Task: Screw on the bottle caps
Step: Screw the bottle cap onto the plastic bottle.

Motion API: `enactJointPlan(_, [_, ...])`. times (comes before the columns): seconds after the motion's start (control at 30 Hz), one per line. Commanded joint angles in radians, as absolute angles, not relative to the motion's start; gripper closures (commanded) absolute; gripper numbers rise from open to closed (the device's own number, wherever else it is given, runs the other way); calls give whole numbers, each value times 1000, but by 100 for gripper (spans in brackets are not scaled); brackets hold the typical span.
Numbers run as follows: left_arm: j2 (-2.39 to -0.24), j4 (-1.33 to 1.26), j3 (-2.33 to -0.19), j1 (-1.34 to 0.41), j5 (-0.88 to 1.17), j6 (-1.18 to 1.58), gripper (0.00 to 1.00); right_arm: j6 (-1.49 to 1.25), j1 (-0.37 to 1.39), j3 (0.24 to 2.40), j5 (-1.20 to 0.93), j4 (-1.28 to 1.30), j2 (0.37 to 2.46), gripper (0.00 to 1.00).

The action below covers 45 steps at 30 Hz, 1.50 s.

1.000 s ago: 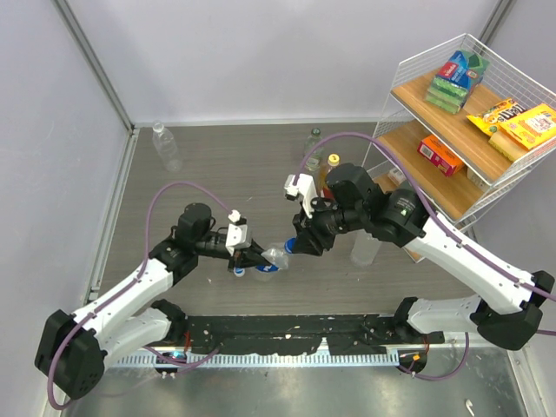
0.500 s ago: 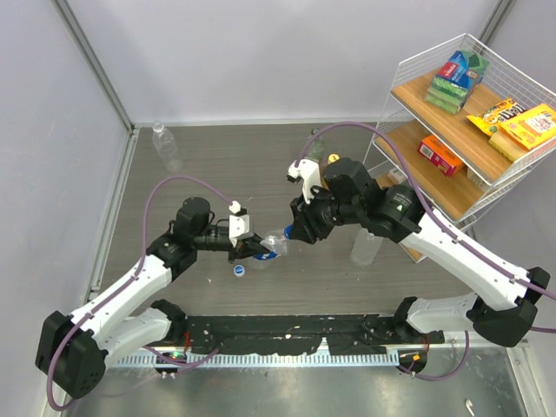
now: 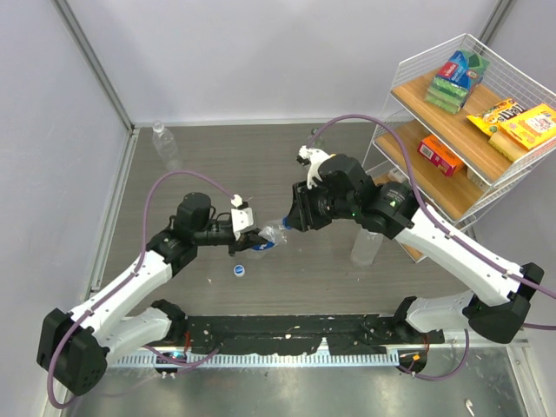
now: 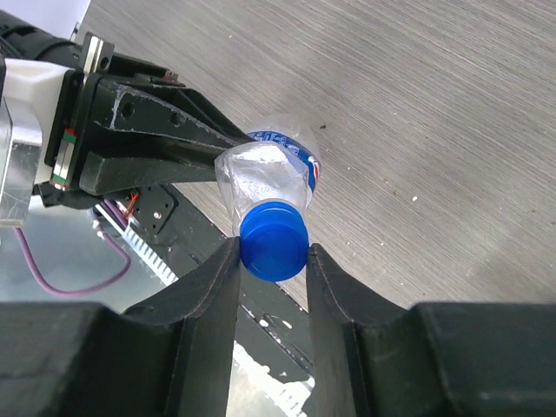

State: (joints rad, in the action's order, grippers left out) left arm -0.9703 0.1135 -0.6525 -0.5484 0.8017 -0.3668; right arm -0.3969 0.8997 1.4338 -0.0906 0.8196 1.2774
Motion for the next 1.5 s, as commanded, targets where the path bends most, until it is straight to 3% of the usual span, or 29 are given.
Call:
enactJointPlan(0.0, [-971,-116,-738,-560,834,-321,100,-512,919,1446,-107,759,1318,69])
enactJointPlan(0.17, [-979,-186,-664,-560,811,-241,100,-491,917,1463,-55,762,1302,53])
enactJointPlan(0.23, [-982,-204,-634,-560,801,-226,100,-486,917,1468,-29,759,1286,37])
enactJointPlan(0.27, [-985,-227,-615,-560,792,-201,100,-474,917,1468,-22,756,1278,34])
enactJointPlan(0.3, [-991,-244,-603,-560,792,-186,100,-456,917,1465,-20,740,1263,21])
enactJointPlan(0.33, [-1000,-251,-597,-560,795,-175,100,-453,917,1459,-12,733,1250,18])
enactJointPlan(0.6, [-1068,-330,-574,-560,802,-110,100,-357,917,1416,-31,672,1137,15])
enactJointPlan(0.93, [-1051,-256,-589,-523,1014,-199,100,-76,917,1434,55,767,1063,15])
enactJointPlan(1.13, [-1068,-56,-649,-474,1264,-392,100,197,917,1442,-228,822,1071,19])
enactJointPlan(1.27, [-1089,214,-718,-471,1276,-619,100,368,917,1419,-401,845,1080,20])
enactJointPlan(1.47, [-1123,287,-762,-466,1287,-653,100,494,919,1443,-482,885,1129,24])
